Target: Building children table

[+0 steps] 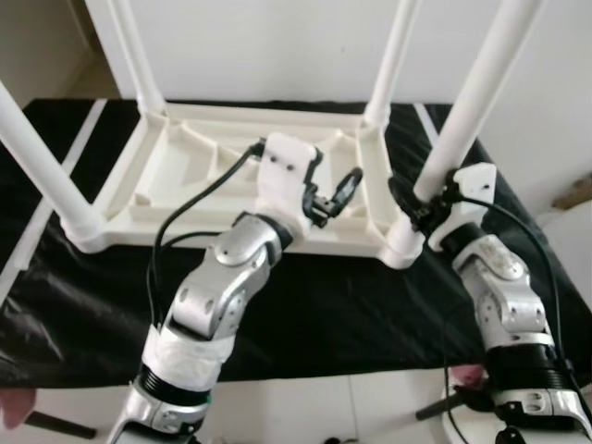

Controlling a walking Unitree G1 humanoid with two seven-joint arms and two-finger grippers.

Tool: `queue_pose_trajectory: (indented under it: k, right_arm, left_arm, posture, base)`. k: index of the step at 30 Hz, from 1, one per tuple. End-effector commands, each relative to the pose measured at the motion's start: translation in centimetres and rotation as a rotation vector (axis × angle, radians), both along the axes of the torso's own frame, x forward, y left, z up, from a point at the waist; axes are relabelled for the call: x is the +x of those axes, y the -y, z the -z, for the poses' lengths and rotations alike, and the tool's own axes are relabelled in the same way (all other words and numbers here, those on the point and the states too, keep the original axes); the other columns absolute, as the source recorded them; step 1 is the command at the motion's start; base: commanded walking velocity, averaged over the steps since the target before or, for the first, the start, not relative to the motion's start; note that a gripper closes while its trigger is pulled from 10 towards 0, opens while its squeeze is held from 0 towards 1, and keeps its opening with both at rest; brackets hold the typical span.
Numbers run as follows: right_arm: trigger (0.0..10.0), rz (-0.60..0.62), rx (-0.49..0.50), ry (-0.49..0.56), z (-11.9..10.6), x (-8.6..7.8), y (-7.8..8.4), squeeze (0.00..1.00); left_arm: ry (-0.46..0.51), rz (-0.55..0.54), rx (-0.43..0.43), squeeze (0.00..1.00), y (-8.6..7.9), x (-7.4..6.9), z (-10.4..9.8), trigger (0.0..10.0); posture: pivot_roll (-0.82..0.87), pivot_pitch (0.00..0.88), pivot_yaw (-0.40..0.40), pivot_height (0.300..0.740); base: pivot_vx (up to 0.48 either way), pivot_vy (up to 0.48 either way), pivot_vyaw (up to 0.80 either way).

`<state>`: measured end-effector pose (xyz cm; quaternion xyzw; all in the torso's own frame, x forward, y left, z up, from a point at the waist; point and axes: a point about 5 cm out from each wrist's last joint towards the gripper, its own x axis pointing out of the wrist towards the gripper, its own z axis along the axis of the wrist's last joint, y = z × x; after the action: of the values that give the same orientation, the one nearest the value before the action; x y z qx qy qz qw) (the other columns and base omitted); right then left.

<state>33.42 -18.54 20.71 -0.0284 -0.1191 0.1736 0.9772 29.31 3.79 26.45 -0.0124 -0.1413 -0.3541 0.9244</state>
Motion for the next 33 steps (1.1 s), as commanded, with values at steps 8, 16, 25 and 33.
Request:
queue_pose_trajectory:
  k: [8, 16, 25, 33]
  right_arm:
    - [10.0, 0.088, 0.033, -0.185, 4.4, -0.4, 0.3, 0.00]
    - [10.0, 0.265, 0.093, -0.188, 4.4, -0.2, 1.0, 0.00]
    - [10.0, 0.547, 0.106, -0.212, 4.3, -0.5, 0.3, 0.00]
    - [10.0, 0.782, 0.208, -0.209, 5.0, -2.3, -2.8, 0.00]
  left_arm:
    - [0.003, 0.050, 0.014, 0.00, 0.1, -0.4, 0.0, 10.0]
    - [0.001, 0.053, 0.013, 0.00, 0.2, -0.5, 0.0, 10.0]
    - [-0.001, 0.050, 0.009, 0.00, 0.2, -0.6, 0.1, 10.0]
    - [-0.002, 0.046, 0.002, 0.00, 0.3, -0.6, 0.0, 10.0]
  posture:
    - [-0.12, 0.166, 0.010, 0.740]
    - [-0.12, 0.171, 0.006, 0.740]
    - [-0.12, 0.171, -0.004, 0.740]
    - [-0.11, 0.171, -0.013, 0.740]
  base:
    - [0.000, 0.000, 0.00]
    - [0.000, 0.000, 0.00]
    - [0.000, 0.000, 0.00]
    - [0.000, 0.000, 0.00]
